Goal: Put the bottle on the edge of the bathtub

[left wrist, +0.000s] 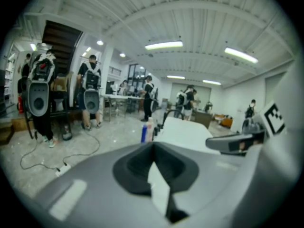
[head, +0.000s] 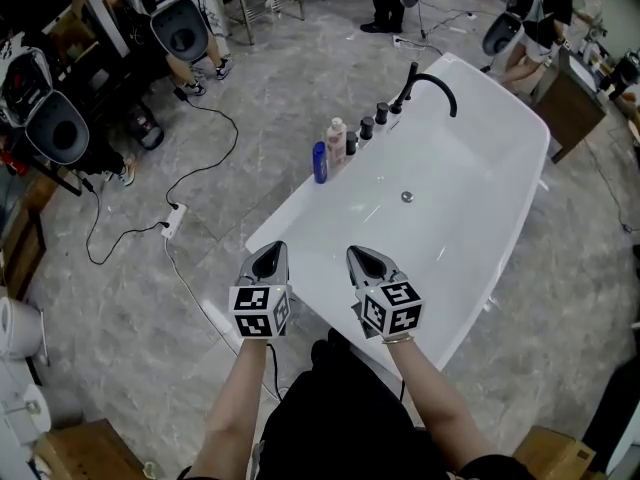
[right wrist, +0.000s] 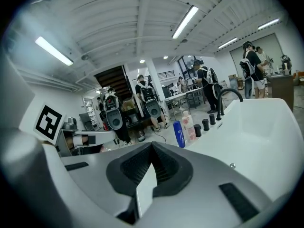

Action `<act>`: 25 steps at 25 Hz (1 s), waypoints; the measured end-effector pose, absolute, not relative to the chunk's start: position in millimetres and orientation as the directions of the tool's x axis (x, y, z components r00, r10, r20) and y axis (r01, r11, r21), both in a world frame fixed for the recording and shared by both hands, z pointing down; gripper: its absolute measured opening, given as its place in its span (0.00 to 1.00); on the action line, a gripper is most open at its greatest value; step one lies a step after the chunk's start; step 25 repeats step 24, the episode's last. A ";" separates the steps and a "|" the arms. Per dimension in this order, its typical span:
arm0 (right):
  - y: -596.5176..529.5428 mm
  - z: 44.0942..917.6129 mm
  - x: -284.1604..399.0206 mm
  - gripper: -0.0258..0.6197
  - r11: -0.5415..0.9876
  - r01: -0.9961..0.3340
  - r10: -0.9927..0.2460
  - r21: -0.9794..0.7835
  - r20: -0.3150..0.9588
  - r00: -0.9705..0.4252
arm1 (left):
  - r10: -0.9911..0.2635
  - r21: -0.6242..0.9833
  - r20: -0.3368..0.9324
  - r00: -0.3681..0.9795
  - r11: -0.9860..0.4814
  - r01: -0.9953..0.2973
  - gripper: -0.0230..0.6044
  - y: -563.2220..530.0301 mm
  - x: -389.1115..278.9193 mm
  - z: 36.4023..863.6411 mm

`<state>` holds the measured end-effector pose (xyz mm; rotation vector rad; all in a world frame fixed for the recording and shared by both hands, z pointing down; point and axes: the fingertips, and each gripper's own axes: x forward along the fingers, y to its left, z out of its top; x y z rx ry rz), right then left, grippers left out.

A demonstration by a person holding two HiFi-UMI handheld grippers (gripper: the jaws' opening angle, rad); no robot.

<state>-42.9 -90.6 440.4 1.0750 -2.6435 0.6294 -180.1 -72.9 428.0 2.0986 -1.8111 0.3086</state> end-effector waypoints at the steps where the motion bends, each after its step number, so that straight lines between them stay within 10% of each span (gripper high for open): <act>1: -89.4 438.3 -45.2 0.04 0.643 -0.702 -0.612 -0.306 0.344 -0.712 | -0.911 0.126 0.382 0.154 -0.114 -0.985 0.05 -71.3 -181.4 426.8; 25: -91.8 431.5 -48.1 0.04 0.680 -0.683 -0.592 -0.268 0.349 -0.726 | -0.921 0.103 0.370 0.121 -0.088 -0.991 0.05 -62.8 -187.2 417.4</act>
